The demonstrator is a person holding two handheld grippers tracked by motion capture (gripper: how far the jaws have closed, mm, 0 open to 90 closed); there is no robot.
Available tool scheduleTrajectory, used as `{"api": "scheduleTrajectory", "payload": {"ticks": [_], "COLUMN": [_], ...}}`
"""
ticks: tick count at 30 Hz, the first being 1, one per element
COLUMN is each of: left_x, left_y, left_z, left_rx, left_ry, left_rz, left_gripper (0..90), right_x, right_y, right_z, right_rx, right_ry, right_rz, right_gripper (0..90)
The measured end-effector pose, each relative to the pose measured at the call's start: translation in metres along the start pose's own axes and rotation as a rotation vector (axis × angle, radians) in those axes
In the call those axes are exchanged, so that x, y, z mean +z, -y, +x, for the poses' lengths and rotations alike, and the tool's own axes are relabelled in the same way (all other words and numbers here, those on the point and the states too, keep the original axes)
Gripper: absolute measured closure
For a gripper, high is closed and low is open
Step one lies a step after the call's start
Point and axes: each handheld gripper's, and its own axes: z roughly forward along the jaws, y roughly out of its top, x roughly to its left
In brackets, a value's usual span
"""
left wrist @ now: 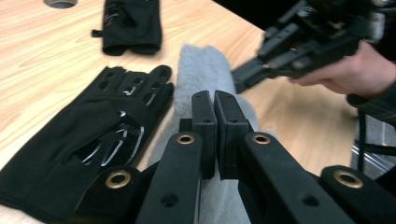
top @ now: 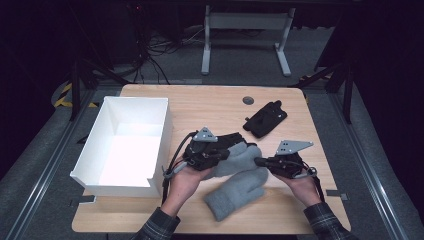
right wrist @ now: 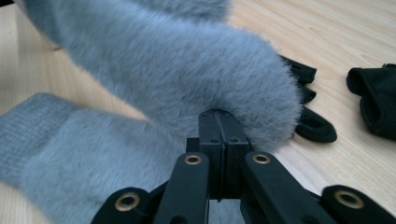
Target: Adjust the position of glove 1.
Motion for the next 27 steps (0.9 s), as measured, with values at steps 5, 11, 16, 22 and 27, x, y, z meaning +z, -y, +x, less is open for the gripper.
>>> {"api": "scheduleTrajectory", "payload": {"ticks": [5,11,16,22,27], "left_x": [0.008,0.019,0.021,0.021,0.022], "left_y": [0.008,0.018,0.019,0.017,0.019], "left_z": [-0.009,-0.027,-0.032,-0.036,-0.034], "left_rx": [0.019,0.072,0.082,0.086,0.059], "left_ry": [0.024,0.029,0.063,0.129,0.218], "left_rz": [0.039,0.093,0.098,0.075,0.047], "left_gripper": [88.4,88.1,86.1,79.3,70.8], "right_x": [0.005,0.008,0.007,-0.002,-0.008], "right_y": [0.0,0.002,0.006,0.016,0.025], "right_z": [0.0,0.002,0.005,0.006,0.01], "right_rx": [-0.005,-0.009,-0.015,-0.005,-0.002], "right_ry": [0.007,0.009,0.007,0.003,-0.008], "right_rz": [0.015,0.033,0.045,0.072,0.097], "right_gripper": [90.0,90.0,90.0,90.0,90.0]}}
